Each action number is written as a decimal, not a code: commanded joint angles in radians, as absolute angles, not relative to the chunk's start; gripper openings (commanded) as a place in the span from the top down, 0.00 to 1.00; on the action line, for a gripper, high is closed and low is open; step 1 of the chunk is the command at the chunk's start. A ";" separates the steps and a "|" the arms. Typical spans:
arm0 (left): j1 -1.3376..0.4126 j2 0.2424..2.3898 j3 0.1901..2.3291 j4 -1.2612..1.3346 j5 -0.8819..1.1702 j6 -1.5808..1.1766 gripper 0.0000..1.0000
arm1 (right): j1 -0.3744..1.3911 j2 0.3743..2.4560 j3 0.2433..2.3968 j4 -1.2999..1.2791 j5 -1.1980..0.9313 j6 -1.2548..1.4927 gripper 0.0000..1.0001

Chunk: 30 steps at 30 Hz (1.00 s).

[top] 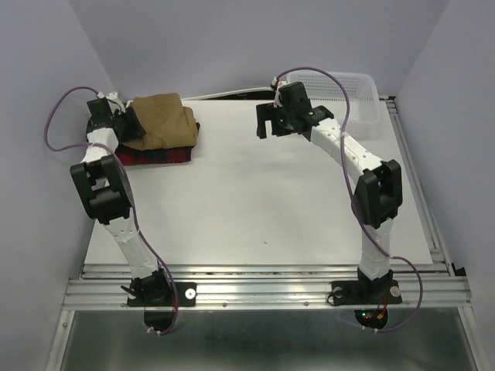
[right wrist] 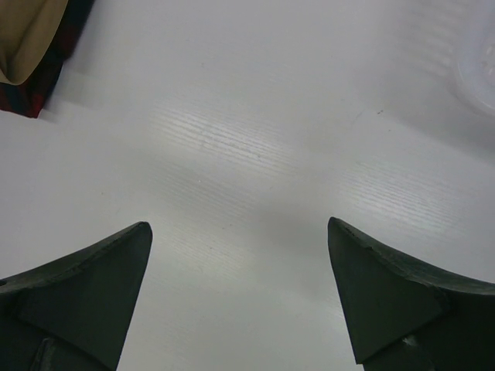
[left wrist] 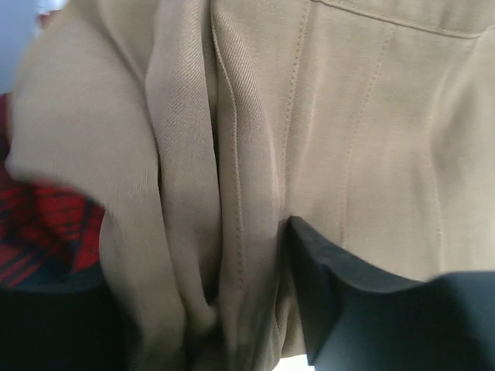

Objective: Fold and stack the skirts

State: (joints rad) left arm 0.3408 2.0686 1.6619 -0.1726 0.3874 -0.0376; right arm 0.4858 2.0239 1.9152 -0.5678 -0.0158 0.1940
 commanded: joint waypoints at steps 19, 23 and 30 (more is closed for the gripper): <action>0.221 1.550 1.520 -0.155 -0.118 0.261 0.01 | 0.443 1.902 1.842 -0.560 -0.029 0.084 0.00; 0.063 1.482 1.477 -0.175 -0.173 0.360 0.01 | 0.362 1.798 1.703 -0.510 -0.087 0.103 0.00; -0.262 1.462 1.419 -0.206 -0.177 0.310 0.01 | 0.276 1.576 1.369 -0.388 -0.117 0.080 0.00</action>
State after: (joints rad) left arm -0.1555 1.4914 1.4582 -0.1928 -0.1703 0.3145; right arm 0.2756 1.6943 1.4635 -0.4999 -0.0883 0.1009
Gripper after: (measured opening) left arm 0.986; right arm 0.999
